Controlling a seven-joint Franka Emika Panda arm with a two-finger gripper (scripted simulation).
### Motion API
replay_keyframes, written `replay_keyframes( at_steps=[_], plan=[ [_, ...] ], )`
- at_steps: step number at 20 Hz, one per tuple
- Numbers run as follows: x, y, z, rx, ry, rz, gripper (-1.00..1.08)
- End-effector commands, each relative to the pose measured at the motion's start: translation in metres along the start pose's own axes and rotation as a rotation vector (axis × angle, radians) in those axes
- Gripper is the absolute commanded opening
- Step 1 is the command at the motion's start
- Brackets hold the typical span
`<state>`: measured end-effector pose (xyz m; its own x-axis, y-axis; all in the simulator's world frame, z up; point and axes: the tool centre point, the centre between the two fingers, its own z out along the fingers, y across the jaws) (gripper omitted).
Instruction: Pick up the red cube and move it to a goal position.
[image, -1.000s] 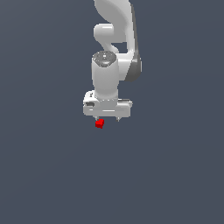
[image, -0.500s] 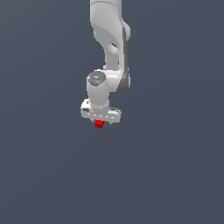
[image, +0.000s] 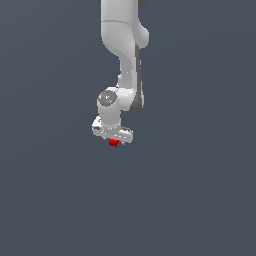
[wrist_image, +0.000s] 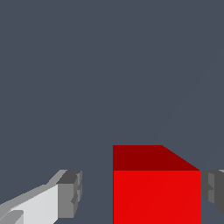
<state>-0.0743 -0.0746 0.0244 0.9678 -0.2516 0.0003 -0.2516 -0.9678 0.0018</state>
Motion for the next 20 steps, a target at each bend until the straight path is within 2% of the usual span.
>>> replay_keyframes(
  at_steps=[1,3,4,15,20],
  plan=[
    [-0.001,0.001,0.004,0.001,0.0,0.006,1.0],
    [-0.001,0.001,0.004,0.001,0.0,0.005,1.0],
    [-0.001,0.001,0.004,0.001,0.0,0.005,-1.0],
    [-0.001,0.001,0.004,0.001,0.0,0.005,-1.0],
    [-0.002,-0.012,0.001,0.001,0.0,0.005,-1.0]
  ],
)
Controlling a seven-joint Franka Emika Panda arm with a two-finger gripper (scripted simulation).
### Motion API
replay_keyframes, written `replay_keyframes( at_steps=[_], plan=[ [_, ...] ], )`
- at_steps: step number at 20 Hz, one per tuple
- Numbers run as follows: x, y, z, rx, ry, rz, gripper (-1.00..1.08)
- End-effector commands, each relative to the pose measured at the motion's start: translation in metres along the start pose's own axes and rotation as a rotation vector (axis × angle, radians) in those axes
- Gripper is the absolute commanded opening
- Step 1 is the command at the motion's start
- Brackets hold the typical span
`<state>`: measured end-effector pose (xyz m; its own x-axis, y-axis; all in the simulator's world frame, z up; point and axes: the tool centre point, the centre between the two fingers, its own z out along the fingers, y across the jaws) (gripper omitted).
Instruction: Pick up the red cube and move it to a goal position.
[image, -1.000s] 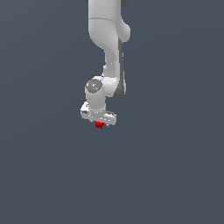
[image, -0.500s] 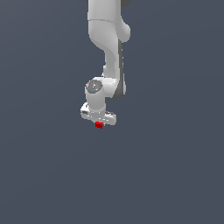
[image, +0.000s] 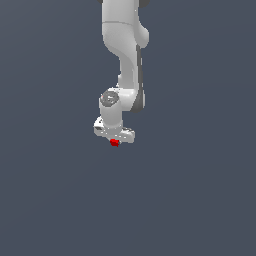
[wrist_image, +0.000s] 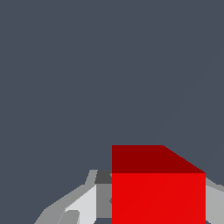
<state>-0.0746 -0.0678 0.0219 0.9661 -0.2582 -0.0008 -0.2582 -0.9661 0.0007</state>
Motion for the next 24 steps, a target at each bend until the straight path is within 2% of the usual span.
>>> replay_keyframes(
  at_steps=[1,6,16,20,24],
  plan=[
    [-0.001,-0.01,-0.002,0.0,0.001,-0.001,-1.0],
    [-0.004,-0.045,-0.01,0.0,0.001,-0.001,-1.0],
    [-0.012,-0.139,-0.032,0.0,0.001,-0.001,-1.0],
    [-0.013,-0.16,-0.037,0.0,0.001,-0.001,-1.0],
    [-0.013,-0.17,-0.039,0.0,0.001,-0.001,-1.0]
  ],
)
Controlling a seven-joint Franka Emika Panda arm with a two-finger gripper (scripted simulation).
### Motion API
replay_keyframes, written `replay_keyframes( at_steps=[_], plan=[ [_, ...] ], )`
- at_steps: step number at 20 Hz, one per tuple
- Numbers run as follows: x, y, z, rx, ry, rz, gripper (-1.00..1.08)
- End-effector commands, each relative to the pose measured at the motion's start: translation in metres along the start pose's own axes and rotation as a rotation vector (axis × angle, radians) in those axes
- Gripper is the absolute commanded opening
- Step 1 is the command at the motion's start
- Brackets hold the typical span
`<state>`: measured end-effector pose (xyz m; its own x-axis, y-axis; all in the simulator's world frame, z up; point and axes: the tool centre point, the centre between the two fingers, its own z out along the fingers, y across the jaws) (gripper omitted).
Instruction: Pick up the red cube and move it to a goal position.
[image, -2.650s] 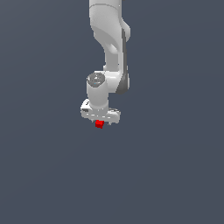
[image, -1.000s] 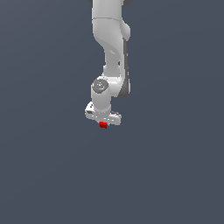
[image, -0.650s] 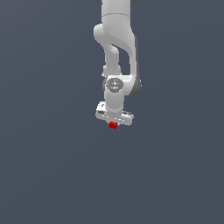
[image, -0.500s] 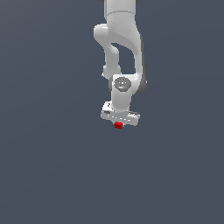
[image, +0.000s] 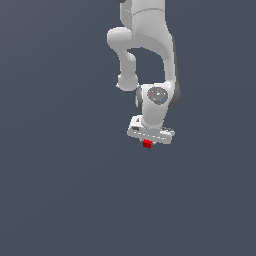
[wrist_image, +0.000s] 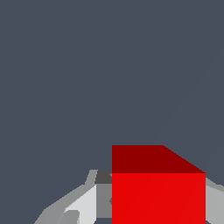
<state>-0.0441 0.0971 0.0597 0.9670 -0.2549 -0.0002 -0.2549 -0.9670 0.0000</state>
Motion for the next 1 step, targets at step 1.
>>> replay_keyframes(
  at_steps=[1],
  plan=[
    [0.0005,-0.0032,-0.001,0.0,0.0,0.002,-1.0]
  ],
)
